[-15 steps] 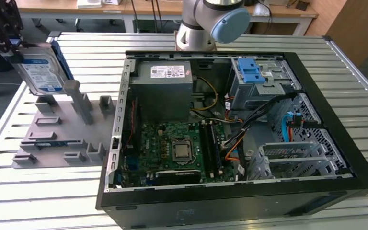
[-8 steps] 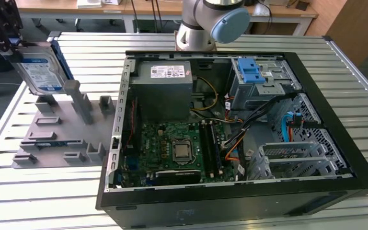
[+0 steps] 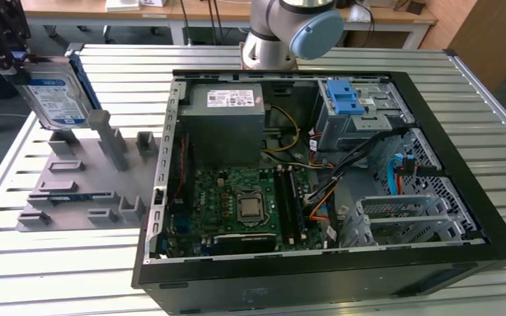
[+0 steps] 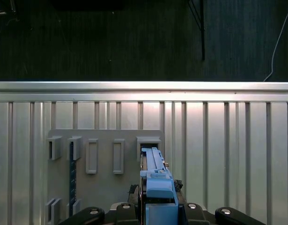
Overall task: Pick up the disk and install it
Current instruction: 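Pick up the disk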
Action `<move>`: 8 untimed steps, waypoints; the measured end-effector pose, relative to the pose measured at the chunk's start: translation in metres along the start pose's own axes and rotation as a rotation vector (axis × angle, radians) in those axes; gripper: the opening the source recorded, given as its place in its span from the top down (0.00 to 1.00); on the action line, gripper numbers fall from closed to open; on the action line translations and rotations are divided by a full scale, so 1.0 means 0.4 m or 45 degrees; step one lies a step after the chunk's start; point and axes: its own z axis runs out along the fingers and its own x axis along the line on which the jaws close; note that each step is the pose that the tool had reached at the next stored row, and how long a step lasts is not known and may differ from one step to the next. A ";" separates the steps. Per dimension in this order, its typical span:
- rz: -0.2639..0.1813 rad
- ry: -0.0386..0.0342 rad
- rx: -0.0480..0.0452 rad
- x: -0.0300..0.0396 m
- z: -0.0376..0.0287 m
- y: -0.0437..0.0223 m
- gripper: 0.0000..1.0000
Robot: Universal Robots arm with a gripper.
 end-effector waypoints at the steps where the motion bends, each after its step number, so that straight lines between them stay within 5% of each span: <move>1: 0.000 0.0000 0.000 0.000 0.000 0.000 0.64; 8: 0.000 0.0000 0.000 0.000 -0.005 0.000 0.64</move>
